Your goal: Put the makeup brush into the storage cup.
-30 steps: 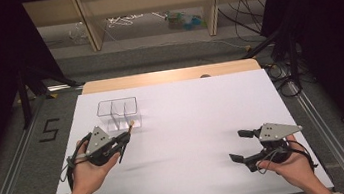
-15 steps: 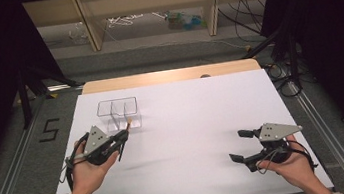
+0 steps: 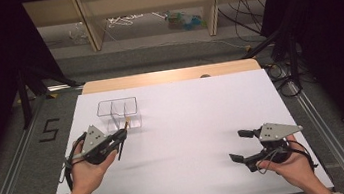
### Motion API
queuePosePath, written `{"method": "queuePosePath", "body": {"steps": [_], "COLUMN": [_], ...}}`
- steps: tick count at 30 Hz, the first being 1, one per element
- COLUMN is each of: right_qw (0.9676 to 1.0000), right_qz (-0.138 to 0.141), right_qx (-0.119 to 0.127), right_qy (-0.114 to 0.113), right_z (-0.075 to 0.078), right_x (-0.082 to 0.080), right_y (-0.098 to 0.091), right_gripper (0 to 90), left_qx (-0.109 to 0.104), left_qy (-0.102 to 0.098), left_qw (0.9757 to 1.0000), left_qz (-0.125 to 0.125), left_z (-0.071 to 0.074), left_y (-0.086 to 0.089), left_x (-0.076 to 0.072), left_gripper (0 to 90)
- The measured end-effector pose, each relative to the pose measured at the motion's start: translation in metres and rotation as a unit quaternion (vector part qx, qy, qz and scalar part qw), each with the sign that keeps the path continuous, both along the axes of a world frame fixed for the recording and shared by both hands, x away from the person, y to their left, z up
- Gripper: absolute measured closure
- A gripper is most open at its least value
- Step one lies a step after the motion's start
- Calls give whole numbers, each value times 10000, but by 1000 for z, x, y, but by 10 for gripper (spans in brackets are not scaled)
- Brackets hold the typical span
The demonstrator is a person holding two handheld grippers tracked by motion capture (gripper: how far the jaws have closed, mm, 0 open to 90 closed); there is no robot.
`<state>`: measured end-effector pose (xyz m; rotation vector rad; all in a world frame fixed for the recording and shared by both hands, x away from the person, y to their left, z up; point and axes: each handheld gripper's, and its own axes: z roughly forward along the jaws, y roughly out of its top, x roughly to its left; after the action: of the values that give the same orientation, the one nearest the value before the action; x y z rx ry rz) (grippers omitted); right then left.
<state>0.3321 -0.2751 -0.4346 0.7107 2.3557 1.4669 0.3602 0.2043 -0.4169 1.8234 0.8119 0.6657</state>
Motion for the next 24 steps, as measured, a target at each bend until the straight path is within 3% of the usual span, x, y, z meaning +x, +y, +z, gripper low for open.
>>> {"method": "queuePosePath", "body": {"steps": [24], "right_qw": [10000], "right_qz": [16], "right_qx": [-5], "right_qy": [-21], "right_z": [0], "right_x": [0], "right_y": [0], "right_gripper": [158], "left_qx": [-279], "left_qy": [-128], "left_qw": [9990], "left_qz": [329], "left_z": [5], "left_y": [7], "left_x": [2], "left_gripper": [833]}}
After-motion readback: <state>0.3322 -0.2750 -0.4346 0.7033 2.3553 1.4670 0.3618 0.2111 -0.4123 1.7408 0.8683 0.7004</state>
